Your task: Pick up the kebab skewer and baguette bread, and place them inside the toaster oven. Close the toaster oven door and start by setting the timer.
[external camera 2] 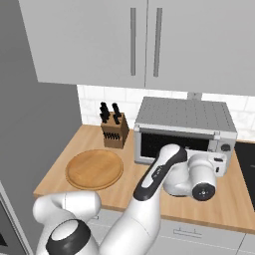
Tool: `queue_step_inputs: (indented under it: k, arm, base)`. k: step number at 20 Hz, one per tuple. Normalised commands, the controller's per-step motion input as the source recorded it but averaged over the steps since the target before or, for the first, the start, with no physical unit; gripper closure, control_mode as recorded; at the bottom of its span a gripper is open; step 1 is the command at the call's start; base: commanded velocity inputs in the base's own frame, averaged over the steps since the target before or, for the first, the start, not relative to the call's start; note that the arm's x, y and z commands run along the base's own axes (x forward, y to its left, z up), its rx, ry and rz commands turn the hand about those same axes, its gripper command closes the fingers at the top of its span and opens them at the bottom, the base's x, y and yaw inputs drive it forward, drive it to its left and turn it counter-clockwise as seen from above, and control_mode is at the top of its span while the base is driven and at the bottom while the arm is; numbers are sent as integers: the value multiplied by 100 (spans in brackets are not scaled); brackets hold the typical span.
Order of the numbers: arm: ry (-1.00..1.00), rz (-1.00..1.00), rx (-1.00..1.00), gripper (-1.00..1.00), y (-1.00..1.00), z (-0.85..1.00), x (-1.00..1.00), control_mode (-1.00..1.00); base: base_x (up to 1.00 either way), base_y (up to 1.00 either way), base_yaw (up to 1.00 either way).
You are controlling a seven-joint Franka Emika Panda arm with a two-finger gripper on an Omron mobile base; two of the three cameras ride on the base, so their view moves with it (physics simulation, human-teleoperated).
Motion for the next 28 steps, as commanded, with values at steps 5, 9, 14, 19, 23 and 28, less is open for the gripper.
queue_step_inputs:
  k: [5, 9, 14, 19, 23, 28]
  arm:
    - [0, 0, 0, -100, -13, -10, 0, -100]
    - [0, 0, 0, -100, -10, -12, 0, -100]
    - [0, 0, 0, -100, -11, -25, -1, -100]
    - [0, 0, 0, -100, -19, -38, 0, -100]
    - [0, 0, 0, -100, -23, -31, 0, -100]
    - [0, 0, 0, -100, -23, -31, 3, -100]
  base:
    - [0, 0, 0]
    - [0, 0, 0]
    - [0, 0, 0]
    - [0, 0, 0]
    - [0, 0, 0]
    - [0, 0, 0]
